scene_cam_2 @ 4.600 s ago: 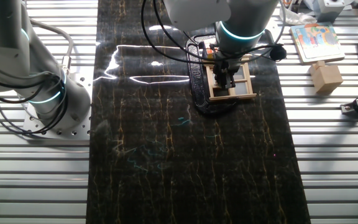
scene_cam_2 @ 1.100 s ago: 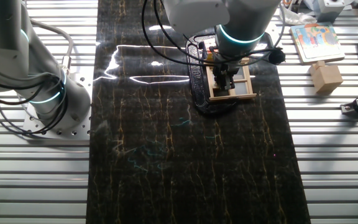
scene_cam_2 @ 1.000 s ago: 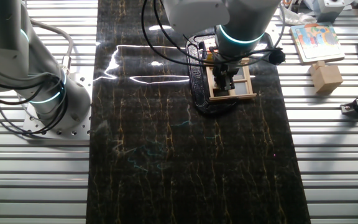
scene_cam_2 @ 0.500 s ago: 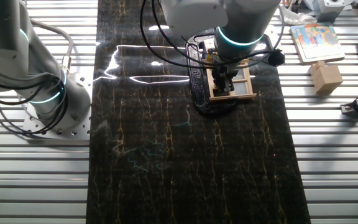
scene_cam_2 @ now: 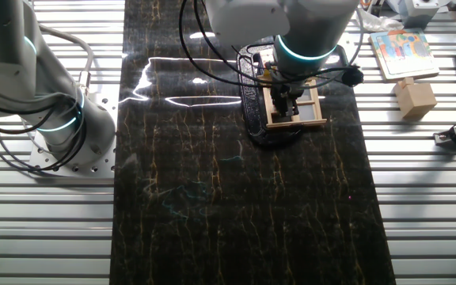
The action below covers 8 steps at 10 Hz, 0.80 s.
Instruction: Close a sliding window
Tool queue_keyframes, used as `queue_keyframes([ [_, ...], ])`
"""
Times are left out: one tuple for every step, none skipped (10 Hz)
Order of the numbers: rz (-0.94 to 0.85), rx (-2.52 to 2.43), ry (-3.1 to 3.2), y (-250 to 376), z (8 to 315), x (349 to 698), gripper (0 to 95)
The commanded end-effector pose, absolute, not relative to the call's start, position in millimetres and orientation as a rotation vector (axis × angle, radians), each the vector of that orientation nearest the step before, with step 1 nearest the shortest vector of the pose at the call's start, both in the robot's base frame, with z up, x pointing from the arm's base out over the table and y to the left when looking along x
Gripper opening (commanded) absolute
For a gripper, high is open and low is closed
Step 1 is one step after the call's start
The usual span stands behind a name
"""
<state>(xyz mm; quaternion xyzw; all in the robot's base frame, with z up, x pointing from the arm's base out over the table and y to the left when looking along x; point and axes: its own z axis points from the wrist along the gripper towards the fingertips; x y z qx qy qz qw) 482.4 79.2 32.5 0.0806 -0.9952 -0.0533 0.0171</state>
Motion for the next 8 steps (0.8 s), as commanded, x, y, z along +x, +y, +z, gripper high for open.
queue_keyframes([
  [-0.154,0.21,-3.094,93.3,33.3,484.8,0.0],
  [-0.153,0.19,-3.095,103.1,31.0,484.6,0.0],
  [-0.152,0.186,-3.095,106.3,29.5,484.4,0.0],
  [-0.153,0.179,-3.097,110.9,26.5,484.1,0.0],
  [-0.152,0.174,-3.099,112.7,25.3,484.3,0.0],
  [-0.154,0.166,-3.1,115.6,24.3,484.5,0.0],
  [-0.153,0.157,-3.1,119.2,22.8,484.2,0.0],
  [-0.152,0.156,-3.102,121.0,21.3,483.7,0.0],
])
